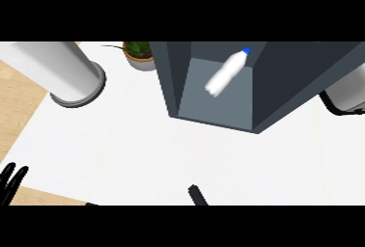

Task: Pick up the bottled water, place it into the cabinet and close the cabinet

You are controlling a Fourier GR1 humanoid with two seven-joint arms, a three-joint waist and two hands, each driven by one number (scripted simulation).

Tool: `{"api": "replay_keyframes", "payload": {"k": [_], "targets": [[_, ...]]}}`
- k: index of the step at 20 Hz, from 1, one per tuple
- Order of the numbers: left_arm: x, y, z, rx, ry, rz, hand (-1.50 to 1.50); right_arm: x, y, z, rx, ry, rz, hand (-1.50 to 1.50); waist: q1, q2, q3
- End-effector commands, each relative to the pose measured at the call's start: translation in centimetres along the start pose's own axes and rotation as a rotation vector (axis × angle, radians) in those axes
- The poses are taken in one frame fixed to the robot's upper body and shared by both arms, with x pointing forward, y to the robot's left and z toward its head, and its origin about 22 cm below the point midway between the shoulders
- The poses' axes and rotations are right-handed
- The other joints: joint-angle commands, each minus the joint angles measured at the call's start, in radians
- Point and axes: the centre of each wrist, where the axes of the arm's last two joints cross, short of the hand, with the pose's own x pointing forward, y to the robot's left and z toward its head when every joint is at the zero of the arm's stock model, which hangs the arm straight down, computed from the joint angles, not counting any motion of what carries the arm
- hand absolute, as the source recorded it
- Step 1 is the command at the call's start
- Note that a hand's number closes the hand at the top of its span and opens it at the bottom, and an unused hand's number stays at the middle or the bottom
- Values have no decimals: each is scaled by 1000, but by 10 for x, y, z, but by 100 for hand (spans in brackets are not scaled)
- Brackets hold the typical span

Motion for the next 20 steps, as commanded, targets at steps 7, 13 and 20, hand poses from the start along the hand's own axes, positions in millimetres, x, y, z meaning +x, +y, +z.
{"api": "replay_keyframes", "payload": {"k": [7, 13, 20], "targets": [[6, 8, 9, 16, 12, 11, -150, -12, -89, -76, -414, 37, -14, 150, -32, -18, 7], [9, 11, 15, 46, -6, 37, -150, 0, -130, -137, -512, 77, 26, 150, -63, -27, 9], [5, 9, 10, 36, -28, 45, -150, 1, -164, -163, -533, 89, 43, 150, -90, -22, 9]]}}
